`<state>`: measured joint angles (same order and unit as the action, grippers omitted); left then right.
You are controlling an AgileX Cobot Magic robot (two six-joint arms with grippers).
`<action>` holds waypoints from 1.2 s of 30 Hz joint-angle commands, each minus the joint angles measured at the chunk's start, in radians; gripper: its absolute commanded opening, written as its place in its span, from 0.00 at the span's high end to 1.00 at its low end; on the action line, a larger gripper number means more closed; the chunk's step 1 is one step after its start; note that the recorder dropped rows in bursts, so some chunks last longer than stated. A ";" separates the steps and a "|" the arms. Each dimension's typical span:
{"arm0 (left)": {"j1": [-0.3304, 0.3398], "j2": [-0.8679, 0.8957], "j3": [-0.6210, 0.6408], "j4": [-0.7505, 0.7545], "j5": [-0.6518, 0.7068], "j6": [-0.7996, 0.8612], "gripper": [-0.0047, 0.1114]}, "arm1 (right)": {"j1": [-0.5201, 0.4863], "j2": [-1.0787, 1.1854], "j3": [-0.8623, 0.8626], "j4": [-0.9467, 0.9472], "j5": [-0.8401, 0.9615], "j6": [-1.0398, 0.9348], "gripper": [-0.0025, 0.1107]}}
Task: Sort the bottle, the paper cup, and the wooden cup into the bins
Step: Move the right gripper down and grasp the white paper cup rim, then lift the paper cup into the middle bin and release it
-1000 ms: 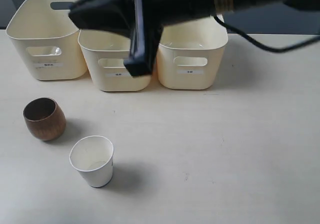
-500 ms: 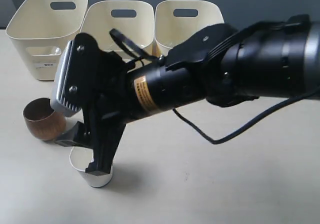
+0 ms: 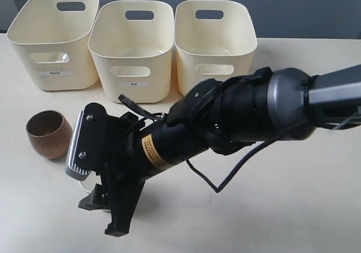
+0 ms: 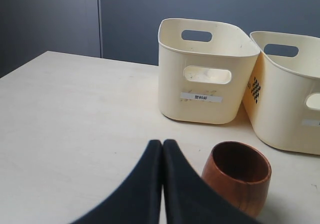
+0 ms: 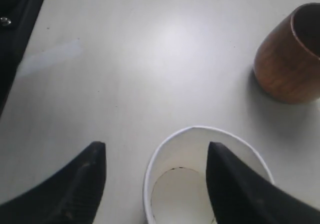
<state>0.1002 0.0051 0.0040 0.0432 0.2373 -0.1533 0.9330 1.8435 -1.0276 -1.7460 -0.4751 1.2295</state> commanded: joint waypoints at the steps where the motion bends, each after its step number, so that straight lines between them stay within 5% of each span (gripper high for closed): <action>1: -0.003 -0.005 -0.004 0.000 -0.006 -0.001 0.96 | 0.011 0.008 0.009 0.002 0.026 0.002 0.47; 8: -0.003 -0.005 -0.004 0.000 -0.006 -0.001 0.96 | 0.011 0.075 0.009 0.002 0.116 0.000 0.49; 11: -0.003 -0.005 -0.004 0.000 -0.006 -0.001 0.96 | 0.011 0.073 0.009 0.002 0.144 0.000 0.64; 14: -0.003 -0.005 -0.004 0.000 -0.006 -0.001 0.96 | 0.011 0.052 0.009 0.002 0.184 -0.027 0.96; 15: -0.003 -0.005 -0.004 0.000 -0.006 -0.001 0.96 | 0.011 0.041 0.009 0.002 0.194 -0.038 0.97; 22: -0.003 -0.005 -0.004 0.000 -0.006 -0.001 0.96 | 0.011 -0.077 0.003 0.002 0.286 -0.058 0.97; 28: -0.003 -0.005 -0.004 0.000 -0.006 -0.001 0.96 | 0.004 -0.164 -0.068 0.002 0.539 -0.073 0.97; 36: -0.003 -0.005 -0.004 0.000 -0.006 -0.001 0.96 | -0.142 -0.077 -0.357 0.059 0.452 -0.058 0.97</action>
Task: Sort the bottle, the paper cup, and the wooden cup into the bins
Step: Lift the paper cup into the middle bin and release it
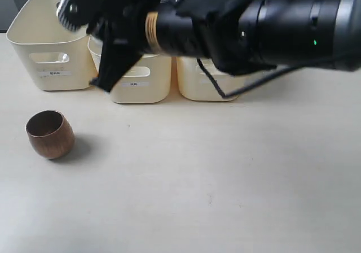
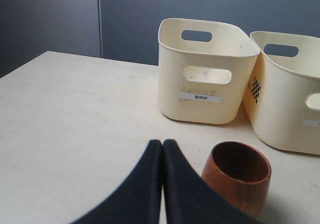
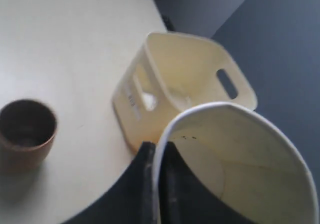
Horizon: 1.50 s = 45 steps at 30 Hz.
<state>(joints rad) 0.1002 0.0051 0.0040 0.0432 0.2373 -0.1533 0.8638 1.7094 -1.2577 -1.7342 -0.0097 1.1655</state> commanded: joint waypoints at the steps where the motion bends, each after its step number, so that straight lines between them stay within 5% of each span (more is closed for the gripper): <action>1: -0.003 -0.005 -0.004 0.000 -0.006 -0.001 0.96 | -0.090 0.081 -0.166 0.062 -0.022 0.016 0.97; 11: -0.003 -0.005 -0.004 0.000 -0.006 -0.001 0.96 | -0.196 0.348 -0.392 0.092 -0.071 0.127 0.97; 30: -0.003 -0.005 -0.004 0.000 -0.006 -0.001 0.96 | -0.226 0.482 -0.412 0.083 -0.116 0.224 0.96; 37: -0.003 -0.005 -0.004 0.000 -0.006 -0.001 0.96 | -0.226 0.482 -0.412 0.083 -0.118 0.262 0.70; 45: -0.003 -0.005 -0.004 0.000 -0.006 -0.001 0.96 | -0.226 0.482 -0.412 0.081 -0.129 0.267 0.70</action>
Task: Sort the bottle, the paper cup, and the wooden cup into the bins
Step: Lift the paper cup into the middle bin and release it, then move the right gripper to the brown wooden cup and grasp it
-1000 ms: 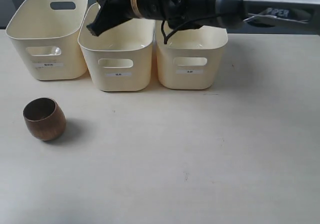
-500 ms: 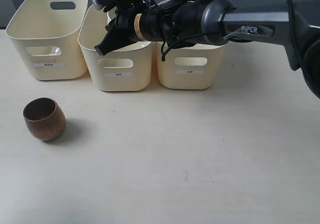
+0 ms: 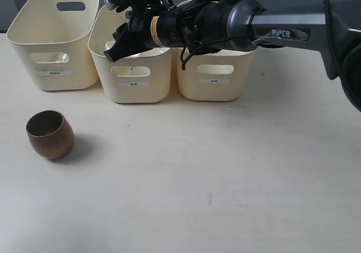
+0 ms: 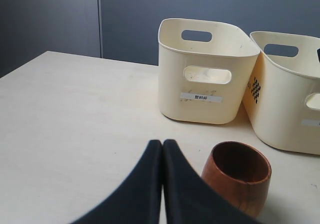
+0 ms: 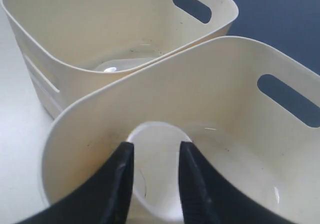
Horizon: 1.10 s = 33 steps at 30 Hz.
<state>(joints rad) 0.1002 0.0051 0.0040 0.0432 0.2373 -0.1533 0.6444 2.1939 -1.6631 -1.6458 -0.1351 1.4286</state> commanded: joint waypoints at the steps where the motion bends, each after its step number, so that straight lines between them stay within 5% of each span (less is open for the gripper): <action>1: -0.003 -0.005 -0.004 0.000 -0.006 -0.001 0.96 | -0.006 -0.003 -0.007 -0.007 -0.003 0.004 0.70; 11: -0.003 -0.005 -0.004 0.000 -0.006 -0.001 0.96 | -0.002 -0.030 -0.007 -0.058 -0.113 0.004 0.70; 18: -0.003 -0.005 -0.004 0.000 -0.006 -0.001 0.96 | 0.037 -0.131 -0.007 -0.099 -0.402 -0.025 0.69; 21: -0.003 -0.005 -0.004 0.000 -0.006 -0.001 0.96 | 0.069 -0.149 -0.007 -0.099 -0.538 -0.044 0.59; 24: -0.003 -0.005 -0.004 0.000 -0.006 -0.001 0.96 | 0.113 -0.144 -0.007 -0.099 -0.543 -0.086 0.51; 33: -0.003 -0.005 -0.004 0.000 -0.006 -0.001 0.96 | 0.183 -0.034 -0.007 -0.099 -0.480 -0.223 0.53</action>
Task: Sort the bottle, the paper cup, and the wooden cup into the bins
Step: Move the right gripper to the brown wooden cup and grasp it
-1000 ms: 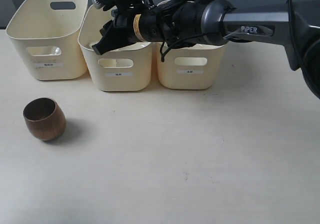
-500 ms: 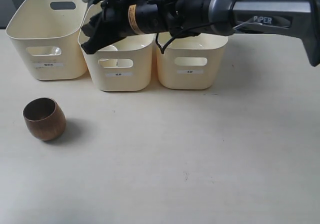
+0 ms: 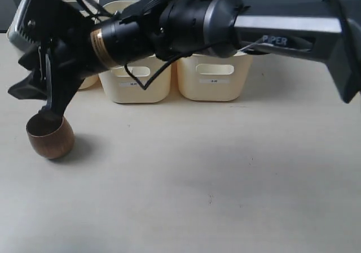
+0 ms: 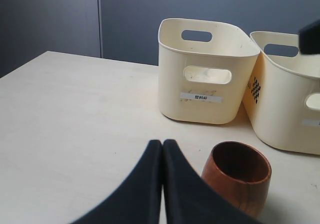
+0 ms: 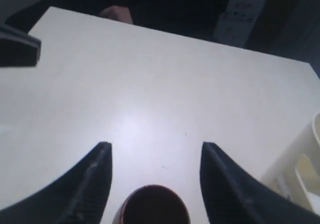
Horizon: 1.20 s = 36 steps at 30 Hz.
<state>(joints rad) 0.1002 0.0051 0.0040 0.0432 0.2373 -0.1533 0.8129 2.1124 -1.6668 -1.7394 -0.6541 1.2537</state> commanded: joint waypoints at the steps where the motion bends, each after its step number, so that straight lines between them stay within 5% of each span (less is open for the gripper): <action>1: -0.003 -0.005 -0.004 0.000 -0.006 -0.001 0.96 | 0.016 0.061 -0.003 -0.005 0.039 -0.050 0.53; 36: -0.003 -0.005 -0.004 0.000 -0.006 -0.001 0.96 | 0.074 0.184 -0.003 -0.005 0.086 -0.070 0.53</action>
<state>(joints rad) 0.1002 0.0051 0.0040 0.0432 0.2373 -0.1533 0.8868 2.2805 -1.6668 -1.7467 -0.5894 1.1845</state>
